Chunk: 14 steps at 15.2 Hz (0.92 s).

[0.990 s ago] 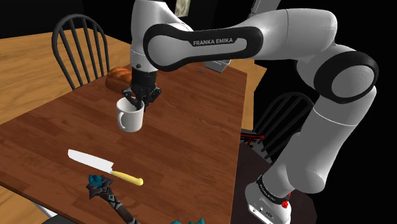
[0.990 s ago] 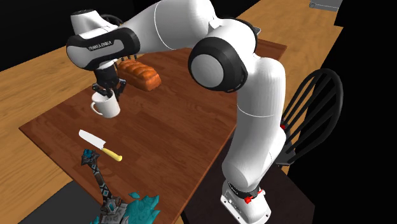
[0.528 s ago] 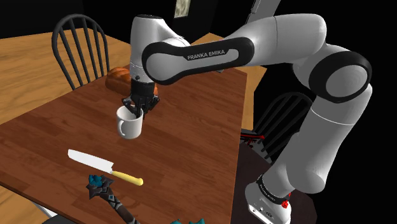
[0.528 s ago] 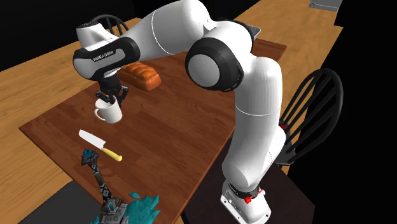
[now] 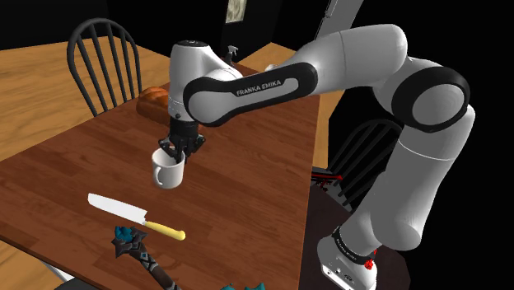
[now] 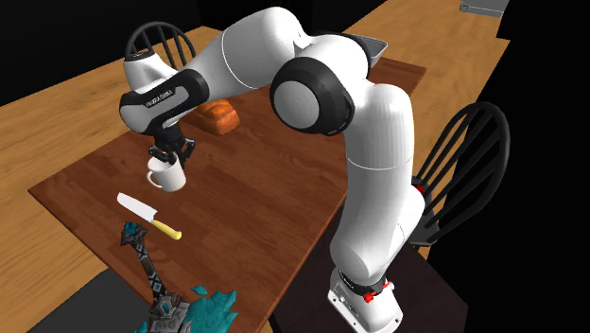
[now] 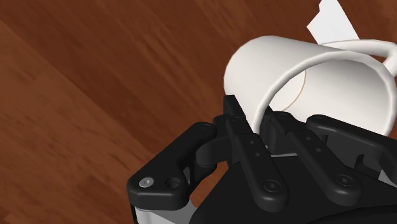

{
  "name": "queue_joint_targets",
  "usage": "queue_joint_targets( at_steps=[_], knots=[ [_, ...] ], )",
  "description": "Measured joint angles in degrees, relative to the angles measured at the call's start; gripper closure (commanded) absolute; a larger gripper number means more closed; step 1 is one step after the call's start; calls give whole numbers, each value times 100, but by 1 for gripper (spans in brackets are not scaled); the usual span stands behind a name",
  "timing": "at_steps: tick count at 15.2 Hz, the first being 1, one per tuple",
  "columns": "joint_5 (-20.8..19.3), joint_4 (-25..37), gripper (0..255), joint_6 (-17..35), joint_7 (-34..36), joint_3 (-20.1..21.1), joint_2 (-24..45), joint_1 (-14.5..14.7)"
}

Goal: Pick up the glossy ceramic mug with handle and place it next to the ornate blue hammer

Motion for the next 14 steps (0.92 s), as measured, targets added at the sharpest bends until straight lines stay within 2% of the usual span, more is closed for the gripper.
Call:
queue_joint_targets(
  at_steps=[11,14],
  knots=[
    [-142,-346,255,739,62,-54,409,48],
    [-152,-366,255,786,70,-57,435,54]
  ],
)
